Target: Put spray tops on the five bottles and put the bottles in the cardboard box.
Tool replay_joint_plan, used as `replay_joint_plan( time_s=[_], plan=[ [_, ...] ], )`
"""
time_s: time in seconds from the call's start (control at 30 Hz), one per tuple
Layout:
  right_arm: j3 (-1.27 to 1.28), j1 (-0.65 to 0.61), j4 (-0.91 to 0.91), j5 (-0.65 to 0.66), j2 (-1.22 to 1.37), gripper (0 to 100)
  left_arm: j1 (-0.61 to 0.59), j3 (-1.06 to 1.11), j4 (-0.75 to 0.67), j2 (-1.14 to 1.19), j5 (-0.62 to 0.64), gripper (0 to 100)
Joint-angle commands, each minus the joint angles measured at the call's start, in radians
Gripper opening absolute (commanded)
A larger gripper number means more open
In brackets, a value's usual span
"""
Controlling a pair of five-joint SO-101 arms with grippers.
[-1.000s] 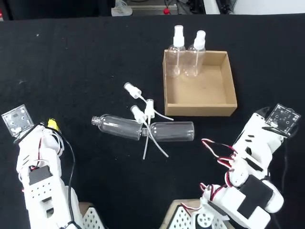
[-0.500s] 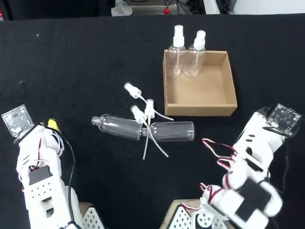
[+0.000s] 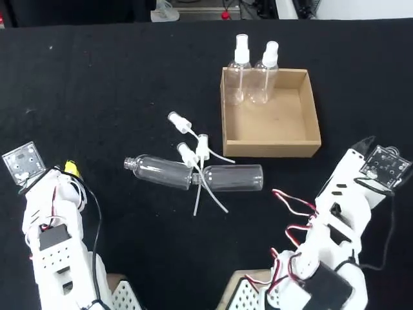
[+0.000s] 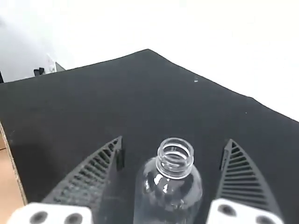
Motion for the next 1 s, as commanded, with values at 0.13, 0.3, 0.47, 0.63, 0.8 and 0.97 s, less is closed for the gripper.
replay_joint_plan(
  time_s=[0.13, 0.3, 0.47, 0.63, 0.8, 0.97],
  plan=[
    [-0.088, -0.005, -0.003, 0.002, 0.173, 29.7, 0.013, -0.015, -0.021, -0.012, 0.008, 16],
    [-0.120, -0.005, -0.006, 0.002, 0.208, 29.7, 0.013, -0.015, -0.021, -0.012, 0.008, 16],
    [-0.117, -0.005, -0.006, 0.002, 0.156, 29.7, 0.013, -0.016, -0.021, -0.012, 0.008, 16],
    [-0.079, -0.008, 0.002, 0.002, 0.104, 29.7, 0.013, -0.016, -0.021, -0.012, 0.008, 16],
    [-0.074, -0.009, -0.005, 0.002, 0.094, 29.7, 0.013, -0.016, -0.021, -0.012, 0.008, 16],
    [-0.099, -0.012, 0.002, 0.002, 0.101, 29.7, 0.013, -0.016, -0.021, -0.012, 0.008, 16]
  ],
)
